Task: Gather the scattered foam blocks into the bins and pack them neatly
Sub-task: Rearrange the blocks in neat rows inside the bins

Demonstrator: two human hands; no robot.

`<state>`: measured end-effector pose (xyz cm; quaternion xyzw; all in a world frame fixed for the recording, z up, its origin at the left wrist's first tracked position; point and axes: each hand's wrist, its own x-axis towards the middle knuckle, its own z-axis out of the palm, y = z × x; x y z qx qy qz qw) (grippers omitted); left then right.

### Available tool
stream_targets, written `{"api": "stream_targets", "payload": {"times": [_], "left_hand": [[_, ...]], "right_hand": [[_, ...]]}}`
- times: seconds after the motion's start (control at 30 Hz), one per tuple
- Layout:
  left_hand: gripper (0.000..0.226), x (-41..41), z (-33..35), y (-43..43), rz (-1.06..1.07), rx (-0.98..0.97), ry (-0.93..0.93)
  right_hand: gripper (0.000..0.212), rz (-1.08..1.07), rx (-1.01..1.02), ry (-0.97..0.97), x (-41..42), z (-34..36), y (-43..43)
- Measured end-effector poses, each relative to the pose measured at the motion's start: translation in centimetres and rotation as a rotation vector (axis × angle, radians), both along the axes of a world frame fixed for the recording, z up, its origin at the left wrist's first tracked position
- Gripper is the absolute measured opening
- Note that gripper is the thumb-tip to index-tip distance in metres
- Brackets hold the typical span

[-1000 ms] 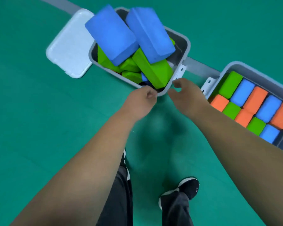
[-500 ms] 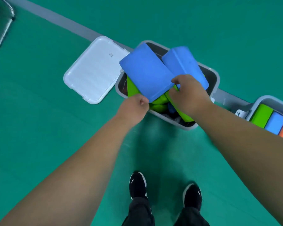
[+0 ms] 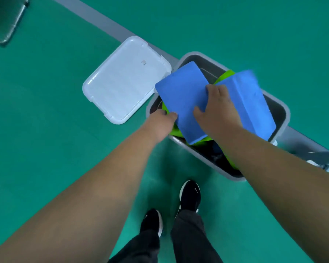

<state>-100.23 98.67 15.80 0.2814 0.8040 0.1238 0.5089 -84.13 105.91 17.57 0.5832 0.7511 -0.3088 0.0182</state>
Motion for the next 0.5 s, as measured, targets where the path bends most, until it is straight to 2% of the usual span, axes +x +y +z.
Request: {"api": "stream_targets", "payload": {"times": [0.1, 0.2, 0.33, 0.47, 0.5], "left_hand": [[0.030, 0.4, -1.5, 0.0, 0.078, 0.034, -0.044], [0.024, 0.2, -3.6, -0.8, 0.214, 0.152, -0.068], [0.034, -0.5, -6.4, -2.7, 0.320, 0.259, -0.200], [0.064, -0.9, -8.5, -3.4, 0.354, 0.268, -0.188], [0.065, -0.9, -8.8, -3.3, 0.352, 0.276, -0.176]], "right_hand": [[0.068, 0.017, 0.075, -0.021, -0.1, -1.4, 0.0], [0.054, 0.067, 0.220, -0.060, -0.3, -2.5, 0.1], [0.045, 0.042, 0.348, -0.101, -0.9, -3.5, 0.5], [0.065, -0.065, 0.231, 0.067, -0.7, -4.7, 0.3], [0.071, -0.091, 0.210, 0.073, -0.7, -4.9, 0.2]]}}
